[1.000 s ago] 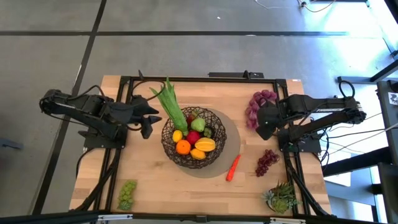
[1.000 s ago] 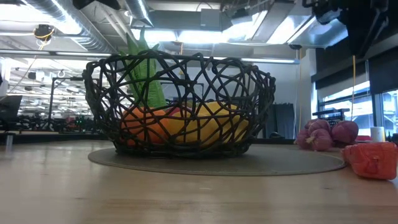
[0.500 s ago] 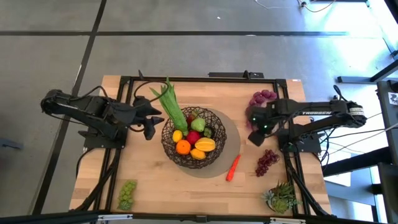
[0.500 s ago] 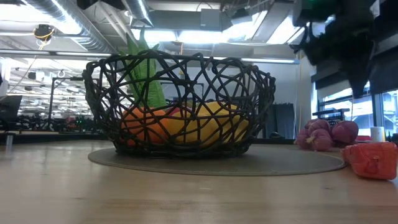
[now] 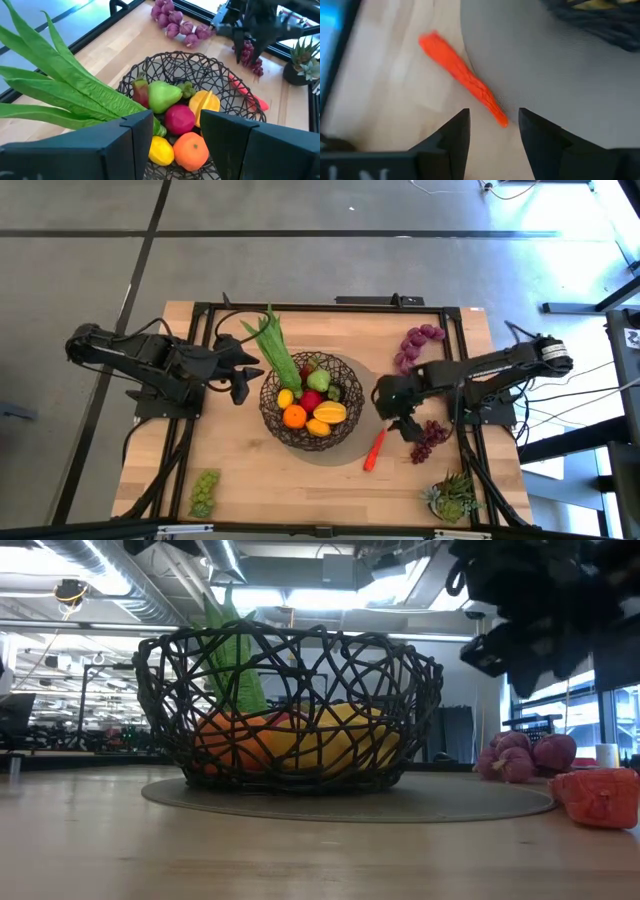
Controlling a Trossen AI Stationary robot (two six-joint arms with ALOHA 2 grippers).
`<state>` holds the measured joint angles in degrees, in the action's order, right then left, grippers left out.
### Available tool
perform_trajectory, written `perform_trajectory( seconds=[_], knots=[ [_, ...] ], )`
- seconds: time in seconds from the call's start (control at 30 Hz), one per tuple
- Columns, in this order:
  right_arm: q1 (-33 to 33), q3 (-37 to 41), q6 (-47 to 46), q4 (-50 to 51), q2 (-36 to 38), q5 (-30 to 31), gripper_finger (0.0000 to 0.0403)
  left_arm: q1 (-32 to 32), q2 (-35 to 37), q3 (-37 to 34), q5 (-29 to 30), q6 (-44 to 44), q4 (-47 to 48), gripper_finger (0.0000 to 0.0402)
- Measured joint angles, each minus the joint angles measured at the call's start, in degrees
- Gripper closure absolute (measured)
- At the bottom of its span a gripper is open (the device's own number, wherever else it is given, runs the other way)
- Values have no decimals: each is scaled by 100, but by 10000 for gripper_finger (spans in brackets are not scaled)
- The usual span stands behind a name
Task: Build produce basket
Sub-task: Put the carrot into the wire basket
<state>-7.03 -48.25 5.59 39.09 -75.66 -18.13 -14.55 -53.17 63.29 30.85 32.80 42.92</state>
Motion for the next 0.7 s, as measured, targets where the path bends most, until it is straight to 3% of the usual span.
perform_trajectory(
  seconds=[0.2,0.33,0.5,0.7],
  knots=[
    [-428,0,979,-258,-667,203,240,0,0,0,-2,2,0,249],
    [-618,0,1156,-441,-1095,218,240,1,0,0,-3,0,2,249],
    [-808,0,1377,-937,-1591,656,240,1,0,0,-4,0,4,249],
    [-924,-20,1442,-1189,-2056,583,240,2,2,0,-7,0,7,249]
  ],
)
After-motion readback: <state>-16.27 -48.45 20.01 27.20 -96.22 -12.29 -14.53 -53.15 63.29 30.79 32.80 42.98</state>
